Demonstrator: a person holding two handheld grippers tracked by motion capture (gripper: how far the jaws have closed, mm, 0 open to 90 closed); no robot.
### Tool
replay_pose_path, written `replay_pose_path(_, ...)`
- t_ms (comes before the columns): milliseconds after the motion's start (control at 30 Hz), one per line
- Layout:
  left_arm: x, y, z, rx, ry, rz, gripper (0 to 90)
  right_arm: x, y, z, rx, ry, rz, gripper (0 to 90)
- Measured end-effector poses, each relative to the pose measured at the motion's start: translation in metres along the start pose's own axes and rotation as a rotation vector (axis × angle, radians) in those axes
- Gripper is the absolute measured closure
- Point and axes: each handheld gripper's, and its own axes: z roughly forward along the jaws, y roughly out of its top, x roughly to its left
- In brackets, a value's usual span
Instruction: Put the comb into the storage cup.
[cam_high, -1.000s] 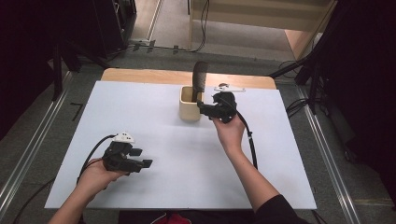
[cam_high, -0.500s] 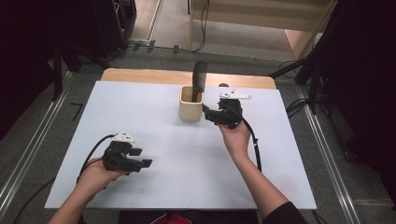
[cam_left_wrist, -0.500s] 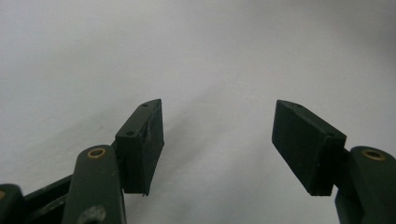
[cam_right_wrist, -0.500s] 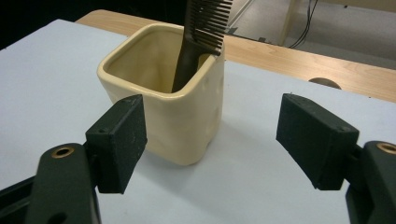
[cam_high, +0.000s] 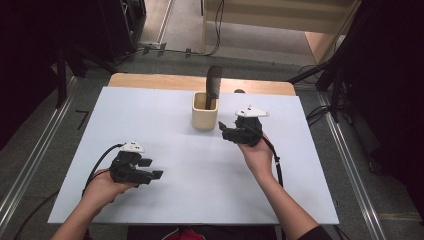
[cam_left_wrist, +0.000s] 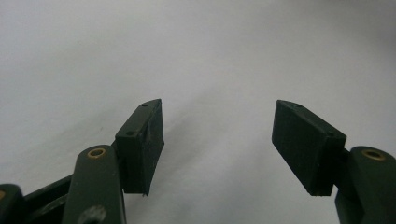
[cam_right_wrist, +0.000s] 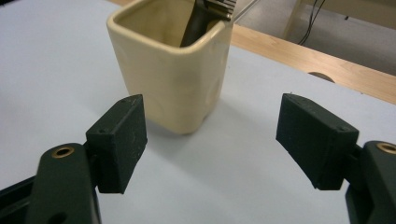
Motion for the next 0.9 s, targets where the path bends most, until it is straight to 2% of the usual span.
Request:
replay_pose_path(67, 0.000, 0.000, 0.000, 0.000, 0.000, 0.000, 35.1, 0.000, -0.005, -0.002, 0.001, -0.005, -0.031, 23.1)
replay_pose_path(233, 0.000, 0.000, 0.000, 0.000, -0.001, 0.004, 35.1, 0.001, -0.011, -0.006, 0.009, 0.026, -0.046, 23.1)
replay_pose_path(500, 0.000, 0.000, 0.000, -0.001, -0.002, 0.004, 35.1, 0.007, -0.022, -0.011, 0.020, 0.033, -0.116, 23.1)
replay_pose_path(900, 0.000, 0.001, 0.000, -0.002, -0.002, 0.006, 35.2, 0.010, -0.037, -0.026, 0.024, 0.074, -0.146, 23.1)
